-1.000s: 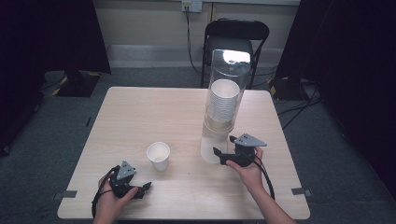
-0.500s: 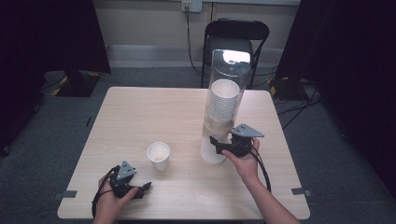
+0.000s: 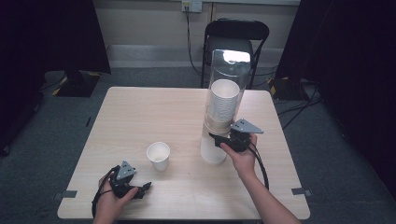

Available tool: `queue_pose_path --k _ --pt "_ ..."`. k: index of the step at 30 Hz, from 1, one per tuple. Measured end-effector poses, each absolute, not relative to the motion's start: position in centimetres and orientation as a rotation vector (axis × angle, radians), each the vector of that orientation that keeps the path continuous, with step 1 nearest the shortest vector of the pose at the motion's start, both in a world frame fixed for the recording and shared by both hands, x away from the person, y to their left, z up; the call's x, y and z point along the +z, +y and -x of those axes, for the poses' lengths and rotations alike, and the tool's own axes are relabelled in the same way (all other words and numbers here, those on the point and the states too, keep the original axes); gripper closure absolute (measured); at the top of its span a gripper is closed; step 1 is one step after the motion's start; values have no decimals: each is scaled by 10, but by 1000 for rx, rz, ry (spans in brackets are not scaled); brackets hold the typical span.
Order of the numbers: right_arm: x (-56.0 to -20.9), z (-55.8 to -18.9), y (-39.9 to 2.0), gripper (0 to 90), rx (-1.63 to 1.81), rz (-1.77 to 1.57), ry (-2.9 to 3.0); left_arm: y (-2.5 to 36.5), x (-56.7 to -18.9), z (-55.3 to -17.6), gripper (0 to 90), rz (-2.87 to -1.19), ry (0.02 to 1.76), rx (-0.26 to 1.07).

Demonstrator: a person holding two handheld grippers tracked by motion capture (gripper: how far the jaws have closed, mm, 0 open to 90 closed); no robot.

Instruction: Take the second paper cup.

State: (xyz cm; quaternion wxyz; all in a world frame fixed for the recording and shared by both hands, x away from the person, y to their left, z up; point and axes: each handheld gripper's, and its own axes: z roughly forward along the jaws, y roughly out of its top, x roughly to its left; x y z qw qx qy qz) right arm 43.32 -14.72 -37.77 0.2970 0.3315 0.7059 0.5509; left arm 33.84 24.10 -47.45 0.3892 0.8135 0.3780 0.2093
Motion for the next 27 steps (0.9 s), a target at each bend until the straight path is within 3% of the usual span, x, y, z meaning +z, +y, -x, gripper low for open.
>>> queue_pose_path --k 27 --pt "-388 -433 -151 350 1463 -804 1879 241 -475 -338 138 -2065 960 534"
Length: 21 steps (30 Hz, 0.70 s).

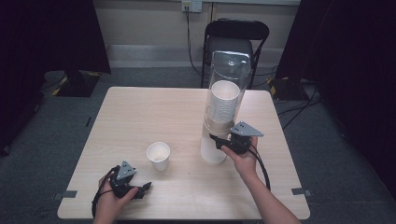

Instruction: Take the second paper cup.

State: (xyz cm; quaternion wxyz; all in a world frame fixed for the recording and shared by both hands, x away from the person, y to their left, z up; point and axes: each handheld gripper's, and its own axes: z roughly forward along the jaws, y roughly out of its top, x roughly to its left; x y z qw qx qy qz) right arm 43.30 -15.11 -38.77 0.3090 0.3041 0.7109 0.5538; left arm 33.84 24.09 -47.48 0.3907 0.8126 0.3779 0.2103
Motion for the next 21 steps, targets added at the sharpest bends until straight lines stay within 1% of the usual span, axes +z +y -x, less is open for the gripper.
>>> queue_pose_path --k 17,18,19,21 --pt "-389 -434 -154 355 1447 -800 1917 241 -475 -338 139 -2064 960 534" --pt "-393 -435 -154 366 1434 -804 1935 241 -475 -338 139 -2064 960 535" --pt "-399 -436 -154 369 1346 -824 2001 241 -475 -338 139 -2064 960 535" --pt "-433 -439 -159 369 1221 -877 2118 241 -474 -338 138 -2073 958 533"
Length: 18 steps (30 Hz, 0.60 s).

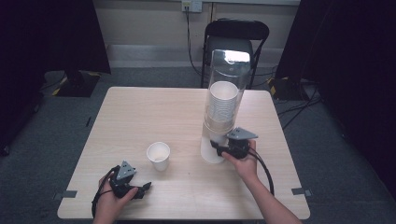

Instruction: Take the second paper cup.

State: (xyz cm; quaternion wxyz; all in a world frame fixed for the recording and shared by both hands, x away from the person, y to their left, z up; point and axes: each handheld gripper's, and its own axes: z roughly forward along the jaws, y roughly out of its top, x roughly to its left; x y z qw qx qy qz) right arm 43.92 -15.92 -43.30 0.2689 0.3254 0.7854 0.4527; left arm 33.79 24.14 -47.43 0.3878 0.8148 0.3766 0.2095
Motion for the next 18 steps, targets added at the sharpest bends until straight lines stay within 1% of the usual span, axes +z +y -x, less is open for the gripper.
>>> queue_pose_path --k 1,2,5,9,18 --pt "-450 -438 -165 368 1229 -931 2112 241 -475 -337 139 -2067 962 526" --pt "-452 -435 -168 368 1242 -942 2096 241 -475 -337 140 -2067 959 523" --pt "-447 -433 -169 365 1182 -896 2158 242 -475 -338 138 -2071 955 523" --pt "-448 -433 -181 361 1136 -892 2207 242 -475 -339 137 -2074 949 530" --pt "-453 -422 -205 357 1181 -947 2184 242 -474 -339 137 -2074 949 530"
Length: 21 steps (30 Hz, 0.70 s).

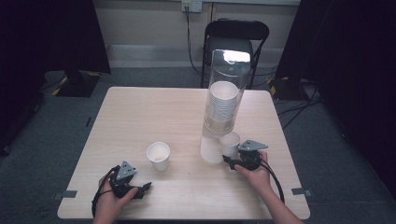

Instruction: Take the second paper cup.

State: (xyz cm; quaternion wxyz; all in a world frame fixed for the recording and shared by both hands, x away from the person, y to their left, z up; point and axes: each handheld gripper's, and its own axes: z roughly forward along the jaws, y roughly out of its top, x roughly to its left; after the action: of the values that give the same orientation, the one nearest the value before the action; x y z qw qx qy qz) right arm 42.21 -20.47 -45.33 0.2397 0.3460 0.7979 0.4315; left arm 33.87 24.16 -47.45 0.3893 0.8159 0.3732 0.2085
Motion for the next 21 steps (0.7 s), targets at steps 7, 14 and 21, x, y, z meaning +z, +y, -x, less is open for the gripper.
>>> queue_pose_path --k 7,14,21 --pt "-454 -421 -216 355 1156 -968 2180 242 -474 -339 137 -2077 945 532" --pt "-454 -423 -220 351 1125 -997 2181 242 -474 -339 137 -2078 944 533" --pt "-455 -428 -223 346 1091 -1054 2185 242 -474 -339 137 -2076 946 531"
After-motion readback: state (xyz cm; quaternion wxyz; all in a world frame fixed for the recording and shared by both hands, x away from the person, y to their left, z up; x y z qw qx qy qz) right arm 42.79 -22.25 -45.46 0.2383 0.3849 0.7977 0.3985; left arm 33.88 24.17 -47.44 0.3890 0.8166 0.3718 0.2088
